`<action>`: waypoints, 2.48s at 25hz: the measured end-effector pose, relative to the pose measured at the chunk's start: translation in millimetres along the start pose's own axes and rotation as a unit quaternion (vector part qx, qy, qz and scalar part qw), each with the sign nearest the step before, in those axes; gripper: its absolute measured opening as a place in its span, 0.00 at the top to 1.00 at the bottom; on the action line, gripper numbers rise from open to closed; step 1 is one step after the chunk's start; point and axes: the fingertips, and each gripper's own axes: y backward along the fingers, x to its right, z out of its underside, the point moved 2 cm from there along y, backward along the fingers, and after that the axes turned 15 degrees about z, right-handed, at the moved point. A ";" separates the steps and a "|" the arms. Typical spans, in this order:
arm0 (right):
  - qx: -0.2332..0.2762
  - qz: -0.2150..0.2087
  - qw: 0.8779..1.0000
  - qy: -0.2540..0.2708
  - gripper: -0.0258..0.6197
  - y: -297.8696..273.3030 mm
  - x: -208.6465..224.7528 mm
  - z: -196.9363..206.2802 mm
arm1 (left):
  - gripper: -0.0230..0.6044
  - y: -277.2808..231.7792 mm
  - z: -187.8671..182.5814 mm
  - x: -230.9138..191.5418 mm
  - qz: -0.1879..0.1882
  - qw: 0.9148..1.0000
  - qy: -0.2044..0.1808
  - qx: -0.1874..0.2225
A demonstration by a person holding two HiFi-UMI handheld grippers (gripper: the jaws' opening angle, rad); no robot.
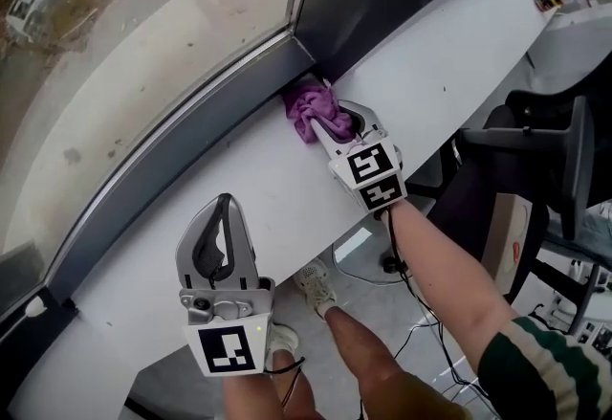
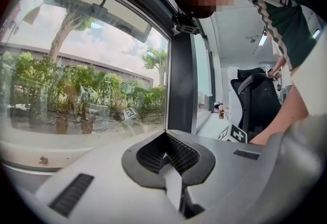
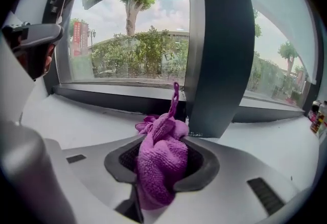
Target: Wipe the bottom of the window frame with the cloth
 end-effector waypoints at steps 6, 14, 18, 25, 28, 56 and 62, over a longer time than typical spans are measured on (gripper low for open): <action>-0.004 0.000 1.000 -0.005 0.72 11.3 12.9 16.0 | 0.95 -10.9 6.2 13.4 0.016 1.000 0.004 -0.002; -0.014 -0.017 1.000 0.001 0.72 43.6 10.7 43.8 | 0.95 -16.4 7.4 27.7 0.036 0.999 0.007 -0.003; -0.017 -0.022 1.000 0.003 0.72 60.6 11.2 59.2 | 0.95 -17.5 6.9 34.8 0.050 0.999 0.003 -0.004; -0.021 -0.024 0.999 -0.001 0.72 81.4 11.2 74.9 | 0.95 -13.4 13.7 37.6 0.043 0.999 0.007 -0.007; -0.018 -0.024 1.000 -0.008 0.72 87.0 6.9 78.0 | 0.95 -9.5 22.1 42.2 0.040 0.999 0.014 -0.013; 0.004 -0.002 0.995 -0.096 0.73 137.4 -5.5 90.6 | 0.95 5.1 33.2 58.6 0.048 0.998 0.013 -0.023; -0.033 0.022 0.995 -0.088 0.73 141.4 -8.4 104.2 | 0.95 2.7 32.9 62.2 0.055 0.998 0.015 -0.022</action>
